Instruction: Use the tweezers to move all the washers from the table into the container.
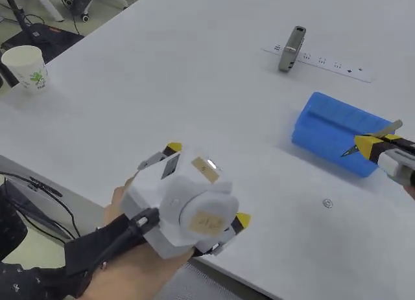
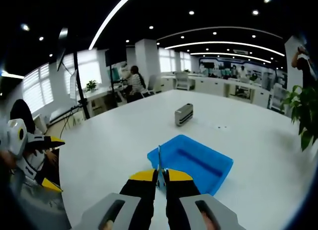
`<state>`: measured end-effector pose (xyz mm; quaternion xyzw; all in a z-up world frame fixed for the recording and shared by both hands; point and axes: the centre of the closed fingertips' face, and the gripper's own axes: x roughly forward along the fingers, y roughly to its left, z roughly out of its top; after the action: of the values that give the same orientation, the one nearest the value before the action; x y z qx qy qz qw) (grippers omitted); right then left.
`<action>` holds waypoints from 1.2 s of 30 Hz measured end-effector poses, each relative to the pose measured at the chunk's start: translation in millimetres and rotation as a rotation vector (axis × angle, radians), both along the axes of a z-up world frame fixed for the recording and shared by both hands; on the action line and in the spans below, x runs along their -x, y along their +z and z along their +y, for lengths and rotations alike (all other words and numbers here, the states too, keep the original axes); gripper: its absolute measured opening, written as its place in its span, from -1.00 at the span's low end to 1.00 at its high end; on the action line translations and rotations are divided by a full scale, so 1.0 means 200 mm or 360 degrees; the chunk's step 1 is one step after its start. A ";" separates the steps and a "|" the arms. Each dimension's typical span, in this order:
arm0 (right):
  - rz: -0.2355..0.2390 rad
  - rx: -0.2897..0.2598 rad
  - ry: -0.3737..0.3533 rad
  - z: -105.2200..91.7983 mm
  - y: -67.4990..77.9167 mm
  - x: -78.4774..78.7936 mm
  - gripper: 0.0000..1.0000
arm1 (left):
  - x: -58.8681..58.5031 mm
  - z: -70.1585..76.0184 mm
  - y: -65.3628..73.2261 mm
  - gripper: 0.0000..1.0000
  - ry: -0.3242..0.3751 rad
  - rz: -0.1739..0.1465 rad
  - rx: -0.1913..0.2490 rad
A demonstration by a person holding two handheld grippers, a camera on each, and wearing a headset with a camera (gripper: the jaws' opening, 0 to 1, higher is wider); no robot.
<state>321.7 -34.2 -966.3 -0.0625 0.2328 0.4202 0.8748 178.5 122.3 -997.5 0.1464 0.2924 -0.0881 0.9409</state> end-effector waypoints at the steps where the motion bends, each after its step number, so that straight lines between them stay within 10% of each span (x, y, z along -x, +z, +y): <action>1: 0.0006 0.0002 -0.0003 0.00 -0.01 0.01 -0.94 | 0.00 0.00 0.00 0.80 -0.0002 0.0000 0.0002; 36: 0.0159 0.0159 0.0036 -0.07 -0.30 0.19 -0.93 | 0.01 0.01 -0.01 0.79 0.0004 0.0019 -0.0013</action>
<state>283.8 -47.4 -1027.0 -0.0877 0.2961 0.4204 0.8531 177.0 123.5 -999.7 0.1493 0.2985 -0.0865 0.9387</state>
